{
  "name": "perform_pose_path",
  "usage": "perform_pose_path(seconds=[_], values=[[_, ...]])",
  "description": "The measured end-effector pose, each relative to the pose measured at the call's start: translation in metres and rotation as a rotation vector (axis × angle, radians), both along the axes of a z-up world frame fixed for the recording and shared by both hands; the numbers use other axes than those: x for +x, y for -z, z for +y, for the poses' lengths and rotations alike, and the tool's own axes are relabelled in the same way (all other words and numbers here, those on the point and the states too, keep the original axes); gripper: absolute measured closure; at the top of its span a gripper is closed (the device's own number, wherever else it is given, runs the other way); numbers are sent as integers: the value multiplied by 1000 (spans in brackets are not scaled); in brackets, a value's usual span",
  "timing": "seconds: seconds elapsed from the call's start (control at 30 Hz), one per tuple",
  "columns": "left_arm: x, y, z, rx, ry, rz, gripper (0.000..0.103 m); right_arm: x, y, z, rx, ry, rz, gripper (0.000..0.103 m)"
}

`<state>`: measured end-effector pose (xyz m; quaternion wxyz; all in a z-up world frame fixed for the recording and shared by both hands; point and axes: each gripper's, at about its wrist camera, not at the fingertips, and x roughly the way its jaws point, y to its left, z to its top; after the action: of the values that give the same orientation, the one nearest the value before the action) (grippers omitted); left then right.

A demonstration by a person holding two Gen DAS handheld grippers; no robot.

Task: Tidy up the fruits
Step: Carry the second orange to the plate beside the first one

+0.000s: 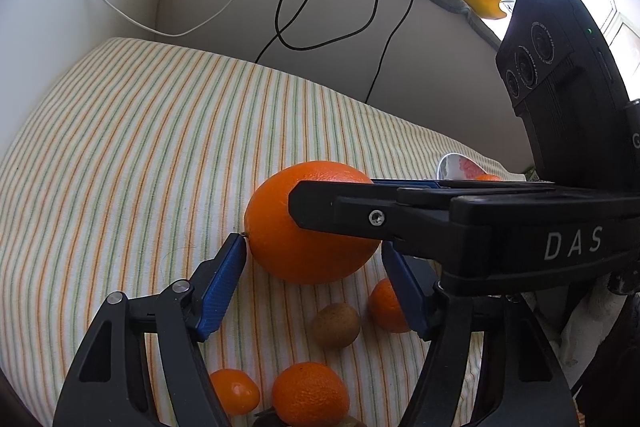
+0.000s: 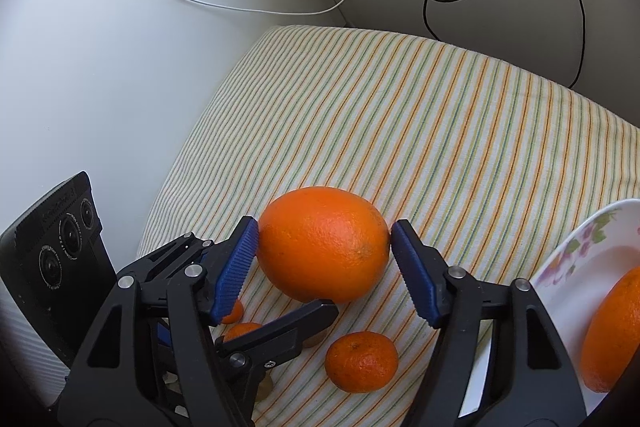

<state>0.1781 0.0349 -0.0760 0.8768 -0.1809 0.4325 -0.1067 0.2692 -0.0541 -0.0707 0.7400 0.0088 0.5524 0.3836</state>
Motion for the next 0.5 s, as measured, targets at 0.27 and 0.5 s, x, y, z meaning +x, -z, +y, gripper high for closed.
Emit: perform_pose_path(seconds=[0.27, 0.5], values=[[-10, -8, -5, 25, -10, -26, 34, -7, -7, -5, 6, 6, -19, 32], [-16, -27, -13, 38, 4, -68, 34, -16, -26, -18, 21, 14, -63, 32]])
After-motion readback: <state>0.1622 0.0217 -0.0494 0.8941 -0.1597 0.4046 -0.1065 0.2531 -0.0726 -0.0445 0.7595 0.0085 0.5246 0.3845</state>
